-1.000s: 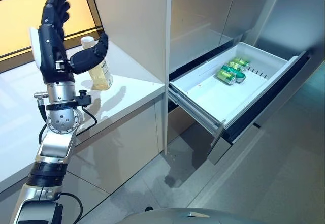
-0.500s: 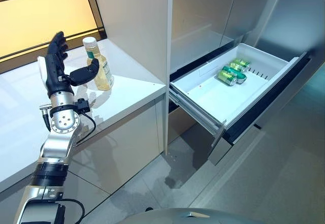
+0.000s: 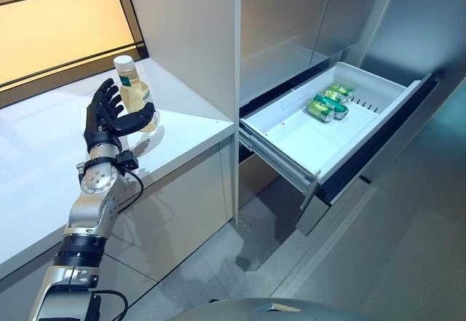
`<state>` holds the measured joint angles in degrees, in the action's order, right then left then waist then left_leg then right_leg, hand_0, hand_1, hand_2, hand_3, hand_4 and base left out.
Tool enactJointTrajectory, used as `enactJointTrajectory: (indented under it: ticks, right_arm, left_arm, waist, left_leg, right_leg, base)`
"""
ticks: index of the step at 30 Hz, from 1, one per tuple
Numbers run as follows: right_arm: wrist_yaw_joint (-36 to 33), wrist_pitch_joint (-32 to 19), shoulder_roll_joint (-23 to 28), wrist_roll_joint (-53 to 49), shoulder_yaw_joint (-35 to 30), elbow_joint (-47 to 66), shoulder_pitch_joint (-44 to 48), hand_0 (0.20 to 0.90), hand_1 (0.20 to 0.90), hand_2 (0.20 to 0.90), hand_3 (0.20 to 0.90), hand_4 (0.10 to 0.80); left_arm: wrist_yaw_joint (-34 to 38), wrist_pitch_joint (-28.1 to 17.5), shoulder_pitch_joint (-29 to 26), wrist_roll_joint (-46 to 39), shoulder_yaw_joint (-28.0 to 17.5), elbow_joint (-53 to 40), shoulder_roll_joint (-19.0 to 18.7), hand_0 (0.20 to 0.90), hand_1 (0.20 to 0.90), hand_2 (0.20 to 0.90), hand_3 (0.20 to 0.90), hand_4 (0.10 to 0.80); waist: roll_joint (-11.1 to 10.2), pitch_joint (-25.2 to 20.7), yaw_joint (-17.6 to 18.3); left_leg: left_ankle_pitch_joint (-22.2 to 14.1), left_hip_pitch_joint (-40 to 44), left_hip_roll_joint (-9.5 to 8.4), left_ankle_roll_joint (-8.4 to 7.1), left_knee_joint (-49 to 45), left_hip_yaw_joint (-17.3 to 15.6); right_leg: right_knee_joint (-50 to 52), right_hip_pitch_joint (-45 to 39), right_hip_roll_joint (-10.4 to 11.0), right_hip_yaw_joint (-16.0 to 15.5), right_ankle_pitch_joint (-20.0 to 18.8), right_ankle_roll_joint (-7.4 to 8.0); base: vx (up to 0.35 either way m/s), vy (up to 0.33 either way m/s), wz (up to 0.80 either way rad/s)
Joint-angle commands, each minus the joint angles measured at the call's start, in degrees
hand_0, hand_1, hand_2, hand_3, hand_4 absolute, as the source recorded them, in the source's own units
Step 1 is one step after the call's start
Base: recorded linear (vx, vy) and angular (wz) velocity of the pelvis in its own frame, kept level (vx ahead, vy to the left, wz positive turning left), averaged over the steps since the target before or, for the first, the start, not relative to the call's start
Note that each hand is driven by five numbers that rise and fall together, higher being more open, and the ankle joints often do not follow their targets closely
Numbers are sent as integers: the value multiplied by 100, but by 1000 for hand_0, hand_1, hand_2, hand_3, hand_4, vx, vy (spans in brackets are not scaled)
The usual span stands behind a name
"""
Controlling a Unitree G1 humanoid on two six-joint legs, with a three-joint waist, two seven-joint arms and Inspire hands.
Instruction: Put drinks into fridge and close the fridge
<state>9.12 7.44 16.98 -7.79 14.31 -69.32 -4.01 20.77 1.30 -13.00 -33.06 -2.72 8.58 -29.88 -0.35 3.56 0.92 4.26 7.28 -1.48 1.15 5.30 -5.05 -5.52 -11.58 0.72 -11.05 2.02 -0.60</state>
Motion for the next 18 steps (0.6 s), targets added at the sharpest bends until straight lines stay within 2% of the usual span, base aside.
enactJointTrajectory:
  ticks: [1, 11, 18]
  right_arm:
    - [227, -10, -184, 56, 83, -4, 173, 900, 900, 900, 900, 800]
    - [235, -4, -172, 61, 111, -24, 162, 900, 900, 900, 900, 800]
    - [252, -14, -167, 96, 127, -46, 144, 900, 900, 900, 900, 800]
  left_arm:
    - [-42, -526, -831, -151, -246, 26, -170, 900, 900, 900, 900, 800]
    - [218, -561, -991, -144, -312, 357, -210, 900, 900, 900, 900, 800]
    - [404, -742, -1176, -82, -356, 683, -306, 900, 900, 900, 900, 800]
  waist:
    - [59, -127, 22]
    - [60, -157, 73]
    - [56, -197, 136]
  left_leg:
    - [-893, 252, 26, -143, -37, 445]
    - [-909, 283, 20, -136, -44, 409]
    - [-914, 285, 19, -138, -49, 358]
  right_leg:
    - [117, 203, 80, 309, 78, 458]
    - [122, 195, 78, 343, 76, 461]
    - [127, 218, 75, 382, 66, 466]
  base:
    - [0, 0, 0]
    - [19, 2, -2]
    - [10, 1, 0]
